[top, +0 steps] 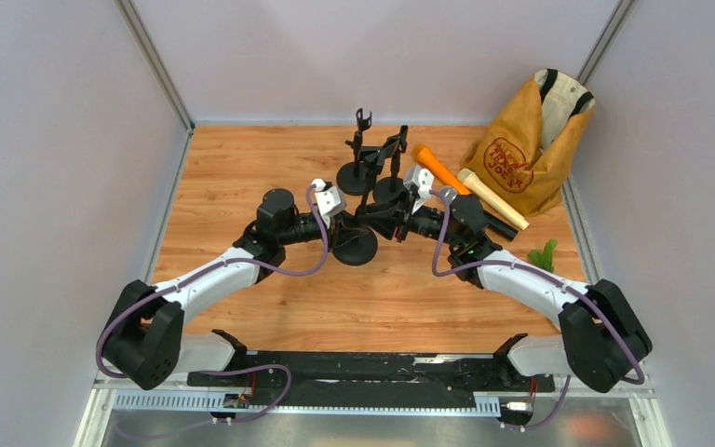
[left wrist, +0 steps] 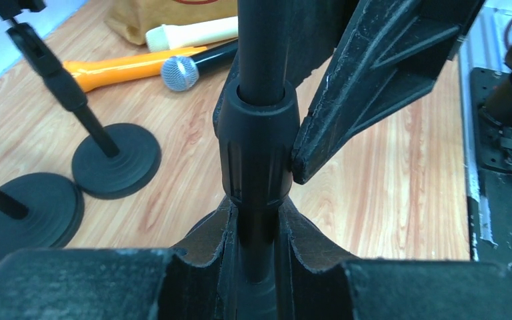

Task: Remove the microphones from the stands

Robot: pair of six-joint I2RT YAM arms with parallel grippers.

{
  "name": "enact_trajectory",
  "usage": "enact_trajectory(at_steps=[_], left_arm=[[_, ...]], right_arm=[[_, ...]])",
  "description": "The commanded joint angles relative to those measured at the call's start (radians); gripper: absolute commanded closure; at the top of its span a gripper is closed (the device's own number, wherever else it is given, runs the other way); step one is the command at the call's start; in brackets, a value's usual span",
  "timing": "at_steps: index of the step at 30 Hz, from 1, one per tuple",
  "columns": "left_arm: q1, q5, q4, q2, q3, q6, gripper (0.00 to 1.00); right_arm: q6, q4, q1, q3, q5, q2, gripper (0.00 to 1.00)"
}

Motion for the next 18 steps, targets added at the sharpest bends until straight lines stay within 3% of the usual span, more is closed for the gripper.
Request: enact_trajectory(at_steps=[1, 8, 15, 16, 18], left_arm=[[-0.017, 0.207, 0.066, -0.049, 0.023, 0.028, 1.0], [-0.016, 0.343, 0.038, -0.057, 0.031, 0.033, 1.0], [-0.016, 0.398, 0.006, -0.056, 0.041, 0.047, 1.0], [-0.016, 0.396, 0.005, -0.057, 0.042, 0.048, 1.0], [-0.016, 0.367, 0.003, -0.054, 0.042, 0.05, 1.0]], right_arm=[[-0.067, 0.026, -0.007, 0.028, -0.145, -0.042, 0.92], [-0.099, 0.008, -0.032, 0.031, -0.284, -0.07, 0.92], [-0.115, -0.005, -0.047, 0.031, -0.315, -0.084, 0.89], [-0.117, -0.006, -0.048, 0.031, -0.314, -0.084, 0.85], [-0.114, -0.008, -0.048, 0.031, -0.292, -0.084, 0.67]])
